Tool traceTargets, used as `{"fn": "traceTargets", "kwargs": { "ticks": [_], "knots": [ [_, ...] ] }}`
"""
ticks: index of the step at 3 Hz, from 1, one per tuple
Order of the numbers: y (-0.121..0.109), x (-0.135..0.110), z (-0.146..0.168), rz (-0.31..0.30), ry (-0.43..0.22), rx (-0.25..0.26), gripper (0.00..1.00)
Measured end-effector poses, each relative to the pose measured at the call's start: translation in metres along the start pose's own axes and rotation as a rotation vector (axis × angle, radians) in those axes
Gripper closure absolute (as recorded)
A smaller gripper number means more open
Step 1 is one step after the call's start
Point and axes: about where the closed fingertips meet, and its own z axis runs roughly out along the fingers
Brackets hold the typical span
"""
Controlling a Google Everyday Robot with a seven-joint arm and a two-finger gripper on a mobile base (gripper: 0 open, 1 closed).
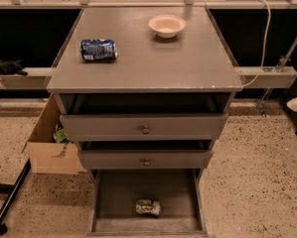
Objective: Pick 7up can from bottom drawer and place on counter
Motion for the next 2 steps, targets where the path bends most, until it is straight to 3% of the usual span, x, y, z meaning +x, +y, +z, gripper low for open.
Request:
{"fn": "traceTargets", "kwargs": {
  "ticks": [1,2],
  "knots": [
    [-0.001,-0.001,0.0,-0.001,-0.001,0.005,0.0],
    [0.004,0.004,0.029,0.031,-0.007,-0.035,0.0]
  ]
}}
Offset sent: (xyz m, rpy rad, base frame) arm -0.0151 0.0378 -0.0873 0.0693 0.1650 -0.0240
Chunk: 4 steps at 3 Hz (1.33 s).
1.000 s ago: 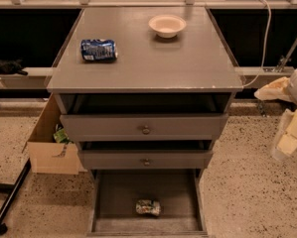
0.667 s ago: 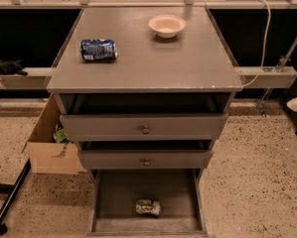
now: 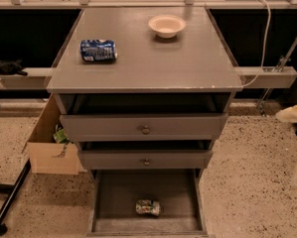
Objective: Pick 7up can from bottom drawer and place on counter
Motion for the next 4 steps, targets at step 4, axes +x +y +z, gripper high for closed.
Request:
{"fn": "traceTargets", "kwargs": {
  "ticks": [4],
  "knots": [
    [0.104,0.043,0.147,-0.005,0.125,-0.359,0.0]
  ]
}}
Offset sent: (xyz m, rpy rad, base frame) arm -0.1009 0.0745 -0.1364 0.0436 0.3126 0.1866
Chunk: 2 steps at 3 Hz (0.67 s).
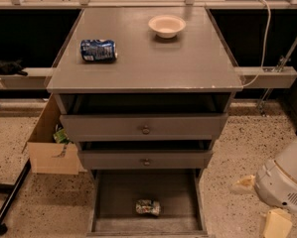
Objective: Pick 7up can from bottom drawer and place on counter
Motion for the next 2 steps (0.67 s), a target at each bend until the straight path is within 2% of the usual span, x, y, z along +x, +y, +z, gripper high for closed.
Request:
{"fn": "traceTargets", "kwargs": {
  "ticks": [1,2],
  "knots": [
    [-0.009,-0.017,0.011,-0.032,-0.019,-0.012,0.0],
    [-0.033,-0.051,0.033,-0.074,-0.029,-0.013,0.0]
  ]
}}
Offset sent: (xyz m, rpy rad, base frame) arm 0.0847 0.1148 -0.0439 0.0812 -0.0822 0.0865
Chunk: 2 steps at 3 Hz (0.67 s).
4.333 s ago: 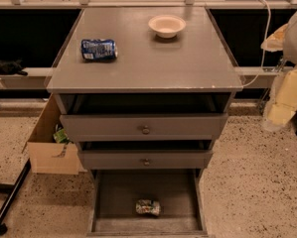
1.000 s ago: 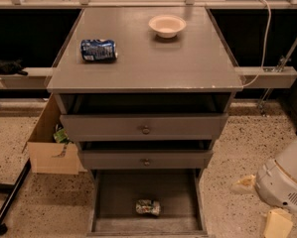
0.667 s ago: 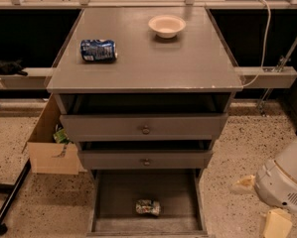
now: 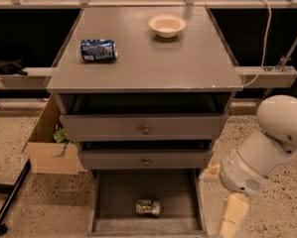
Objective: Pick 7up can from bottom drawer and place on counter
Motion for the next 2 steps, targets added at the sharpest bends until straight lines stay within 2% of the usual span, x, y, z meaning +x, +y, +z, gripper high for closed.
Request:
{"fn": "traceTargets", "kwargs": {
  "ticks": [1,2],
  "knots": [
    [-0.022,-0.029,0.012,-0.038,-0.011,0.028,0.0],
    [-0.03,-0.054,0.018,-0.08,-0.016,0.056,0.0]
  ]
}}
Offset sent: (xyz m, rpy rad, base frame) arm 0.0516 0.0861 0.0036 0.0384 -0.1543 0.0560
